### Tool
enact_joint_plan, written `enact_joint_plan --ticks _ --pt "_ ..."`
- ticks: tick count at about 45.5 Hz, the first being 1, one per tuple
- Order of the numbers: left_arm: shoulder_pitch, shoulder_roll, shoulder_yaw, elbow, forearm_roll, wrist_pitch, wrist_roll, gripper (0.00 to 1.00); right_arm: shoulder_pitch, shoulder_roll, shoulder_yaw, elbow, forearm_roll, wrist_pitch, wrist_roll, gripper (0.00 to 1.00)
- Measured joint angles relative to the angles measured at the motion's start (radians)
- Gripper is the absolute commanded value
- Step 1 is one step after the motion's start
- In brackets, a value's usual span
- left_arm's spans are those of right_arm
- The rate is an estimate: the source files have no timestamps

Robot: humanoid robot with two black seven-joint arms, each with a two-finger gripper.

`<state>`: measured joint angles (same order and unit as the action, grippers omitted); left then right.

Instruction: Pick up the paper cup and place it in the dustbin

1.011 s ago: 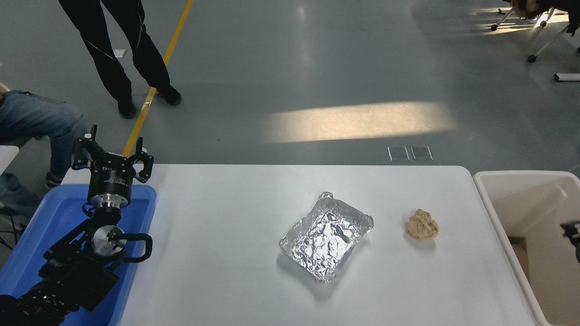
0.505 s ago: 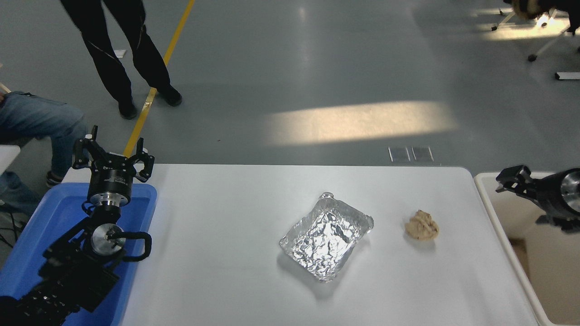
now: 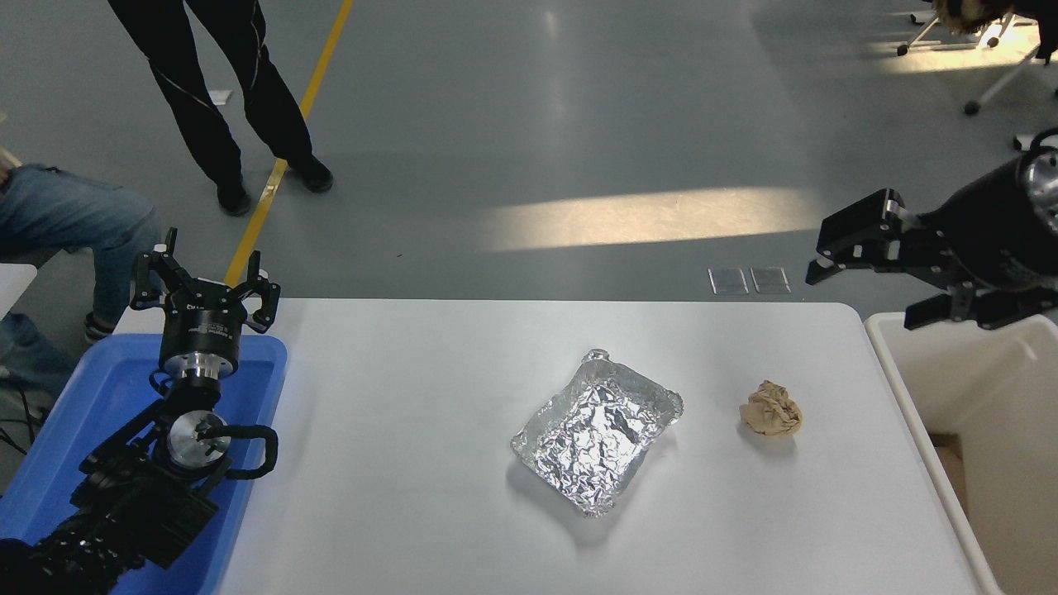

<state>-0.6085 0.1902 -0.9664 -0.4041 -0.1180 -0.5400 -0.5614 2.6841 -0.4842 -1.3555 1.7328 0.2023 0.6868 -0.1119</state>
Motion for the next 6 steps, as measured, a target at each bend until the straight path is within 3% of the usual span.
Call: enact_joint_plan --ticks 6 --pt "0.0 0.0 0.0 0.0 0.0 0.0 0.0 0.99 0.045 0.058 0.006 0.006 0.055 0.047 -0.004 1.0"
